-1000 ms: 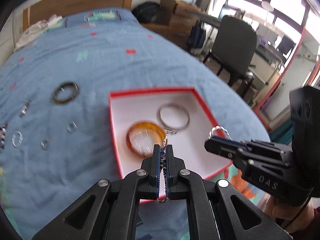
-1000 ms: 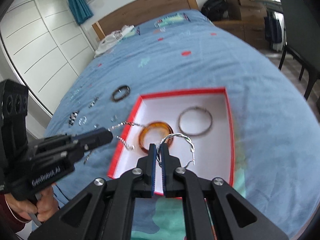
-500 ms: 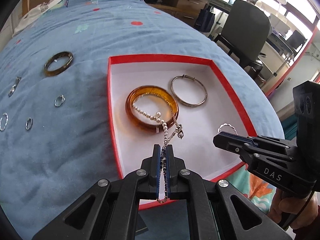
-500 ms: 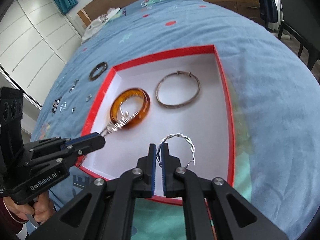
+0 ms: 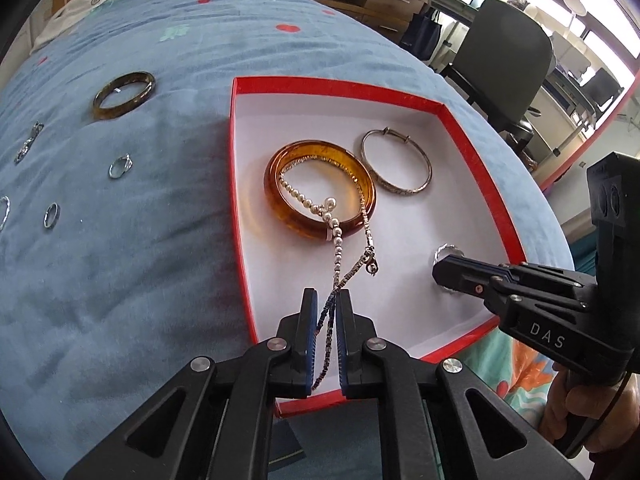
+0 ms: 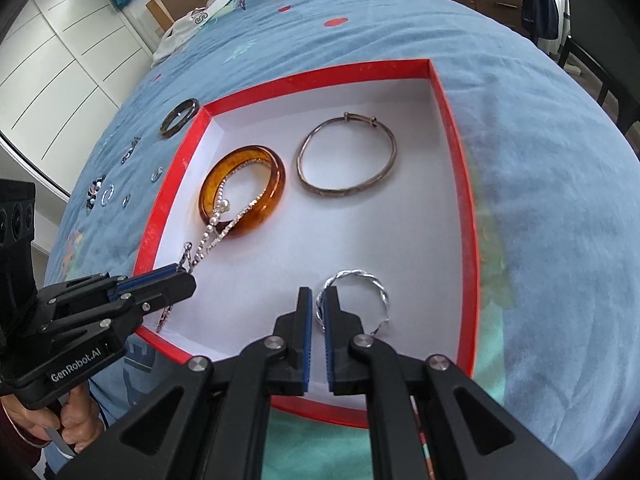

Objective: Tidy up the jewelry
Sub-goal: 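Lower the necklace into the box and open the left tool while the right tool releases the hoop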

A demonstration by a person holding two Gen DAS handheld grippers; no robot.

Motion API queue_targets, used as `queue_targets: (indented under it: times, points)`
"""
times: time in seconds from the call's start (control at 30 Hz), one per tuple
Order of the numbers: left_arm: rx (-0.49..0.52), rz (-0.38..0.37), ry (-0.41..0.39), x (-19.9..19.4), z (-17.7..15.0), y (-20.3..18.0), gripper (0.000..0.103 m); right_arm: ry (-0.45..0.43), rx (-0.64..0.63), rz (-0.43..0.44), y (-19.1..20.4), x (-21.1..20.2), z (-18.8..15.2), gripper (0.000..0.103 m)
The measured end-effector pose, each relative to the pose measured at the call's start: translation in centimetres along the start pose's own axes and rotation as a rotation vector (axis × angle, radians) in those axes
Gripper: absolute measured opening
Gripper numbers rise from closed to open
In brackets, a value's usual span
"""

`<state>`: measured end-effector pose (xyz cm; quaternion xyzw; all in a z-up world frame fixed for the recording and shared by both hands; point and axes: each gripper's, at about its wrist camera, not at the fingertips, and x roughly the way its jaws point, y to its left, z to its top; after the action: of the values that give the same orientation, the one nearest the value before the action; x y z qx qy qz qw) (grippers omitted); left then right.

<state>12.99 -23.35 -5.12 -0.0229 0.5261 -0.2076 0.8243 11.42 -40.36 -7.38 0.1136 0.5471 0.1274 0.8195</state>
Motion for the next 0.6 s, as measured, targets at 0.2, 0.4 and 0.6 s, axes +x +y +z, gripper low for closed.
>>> queue_targets:
  times: [0.2,0.4,0.6]
  points:
    - [0.000,0.006,0.006,0.0,-0.6,-0.3,0.009,-0.026,-0.011,0.019,-0.2,0.4,-0.1,0.006]
    - [0.010,0.010,0.006,-0.2,-0.7,-0.7,0.016,-0.023,-0.024,0.019,-0.2,0.2,0.0,0.007]
    - [0.037,0.024,-0.010,-0.7,-0.5,-1.3,0.034,-0.010,-0.057,0.017,1.2,0.0,0.1,0.032]
